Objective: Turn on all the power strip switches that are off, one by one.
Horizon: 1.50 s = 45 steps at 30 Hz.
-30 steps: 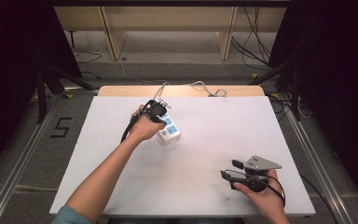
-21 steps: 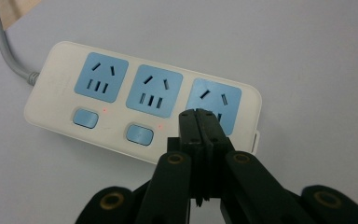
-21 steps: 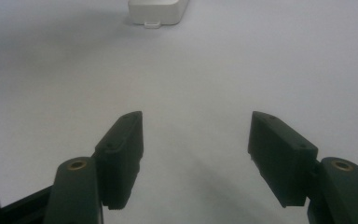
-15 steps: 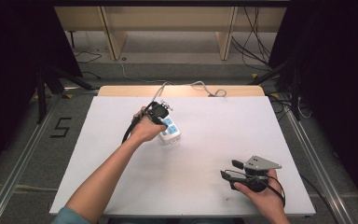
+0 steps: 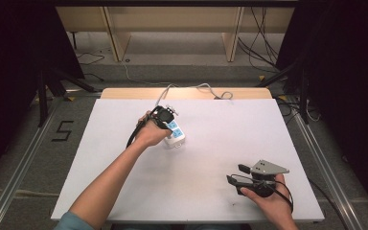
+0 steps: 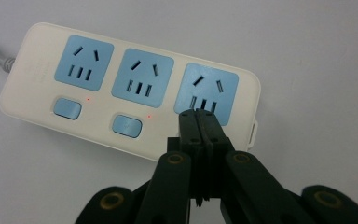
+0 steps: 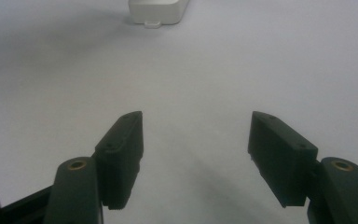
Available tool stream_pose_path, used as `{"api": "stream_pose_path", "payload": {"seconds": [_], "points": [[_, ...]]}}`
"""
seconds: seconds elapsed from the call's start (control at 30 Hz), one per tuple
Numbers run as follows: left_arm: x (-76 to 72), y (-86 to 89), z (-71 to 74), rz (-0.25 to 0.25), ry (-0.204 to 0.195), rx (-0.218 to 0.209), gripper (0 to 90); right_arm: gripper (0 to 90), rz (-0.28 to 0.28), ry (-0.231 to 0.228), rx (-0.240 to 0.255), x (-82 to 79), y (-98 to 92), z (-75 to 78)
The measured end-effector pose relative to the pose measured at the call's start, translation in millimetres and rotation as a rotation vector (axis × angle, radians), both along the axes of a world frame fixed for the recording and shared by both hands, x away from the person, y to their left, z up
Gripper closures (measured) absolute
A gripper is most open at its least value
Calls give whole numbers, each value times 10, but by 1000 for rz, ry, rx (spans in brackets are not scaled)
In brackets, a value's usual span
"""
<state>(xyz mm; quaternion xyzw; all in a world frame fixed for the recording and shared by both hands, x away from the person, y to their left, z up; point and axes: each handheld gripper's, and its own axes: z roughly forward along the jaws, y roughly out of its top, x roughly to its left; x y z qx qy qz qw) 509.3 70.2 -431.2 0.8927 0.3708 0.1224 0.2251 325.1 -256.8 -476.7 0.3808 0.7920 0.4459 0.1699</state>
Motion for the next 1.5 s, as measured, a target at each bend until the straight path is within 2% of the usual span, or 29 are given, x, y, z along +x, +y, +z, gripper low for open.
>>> {"api": "stream_pose_path", "payload": {"seconds": [0.6, 0.7, 0.83, 1.27, 1.5], "points": [[9, -29, -34, 0, 20, 7, 897, 367, 1, 3, -1, 1, 1, -2], [19, -23, -33, -8, 29, 22, 897, 367, 2, 2, -1, 2, 4, -2], [23, -28, -48, 8, 28, 7, 897, 367, 3, 3, 1, 1, 3, -2], [61, -18, -41, 5, 52, 19, 898, 367, 3, 3, 0, 0, 3, 0], [56, -44, -46, 8, 47, 31, 898, 367, 6, 2, -2, 0, 1, 0]]}}
